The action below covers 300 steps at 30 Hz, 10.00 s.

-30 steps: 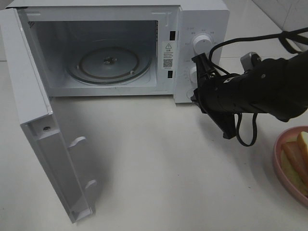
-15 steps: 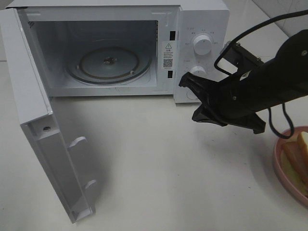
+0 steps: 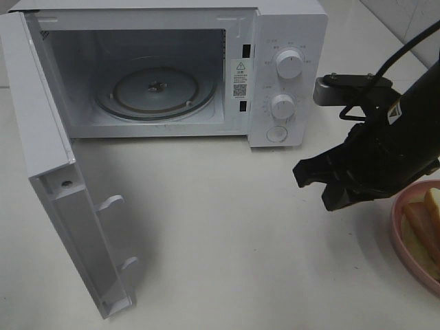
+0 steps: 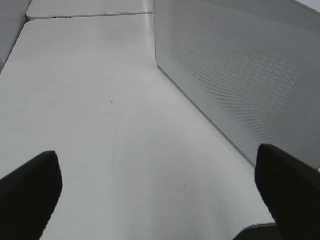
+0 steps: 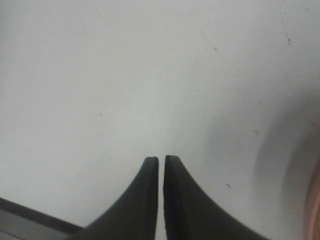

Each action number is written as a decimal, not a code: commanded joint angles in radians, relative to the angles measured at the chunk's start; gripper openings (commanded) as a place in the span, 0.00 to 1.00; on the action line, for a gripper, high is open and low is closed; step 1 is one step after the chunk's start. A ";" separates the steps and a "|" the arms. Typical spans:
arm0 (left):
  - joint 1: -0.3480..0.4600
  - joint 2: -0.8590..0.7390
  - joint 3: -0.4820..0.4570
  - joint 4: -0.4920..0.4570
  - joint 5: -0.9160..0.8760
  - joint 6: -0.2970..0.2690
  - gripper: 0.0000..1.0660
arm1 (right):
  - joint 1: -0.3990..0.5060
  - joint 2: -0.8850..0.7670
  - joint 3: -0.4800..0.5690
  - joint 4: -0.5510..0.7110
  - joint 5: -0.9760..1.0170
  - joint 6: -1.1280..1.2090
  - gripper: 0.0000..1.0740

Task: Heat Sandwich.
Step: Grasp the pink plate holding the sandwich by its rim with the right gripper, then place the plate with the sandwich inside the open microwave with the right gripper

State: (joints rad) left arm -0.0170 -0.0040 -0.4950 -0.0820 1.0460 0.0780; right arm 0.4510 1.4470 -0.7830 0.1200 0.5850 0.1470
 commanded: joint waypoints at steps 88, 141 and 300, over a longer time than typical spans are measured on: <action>0.000 -0.022 0.003 -0.008 -0.008 -0.003 0.92 | -0.160 0.333 0.036 -0.217 0.030 0.045 0.84; 0.000 -0.022 0.003 -0.008 -0.008 -0.002 0.92 | -0.108 0.124 0.036 -0.382 0.195 0.125 0.00; 0.000 -0.022 0.003 -0.008 -0.008 -0.002 0.92 | 0.188 -0.029 -0.003 0.015 -0.179 -1.903 0.00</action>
State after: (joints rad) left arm -0.0170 -0.0040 -0.4950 -0.0820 1.0460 0.0780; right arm 0.6420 1.4140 -0.7610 0.1260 0.4380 -1.7450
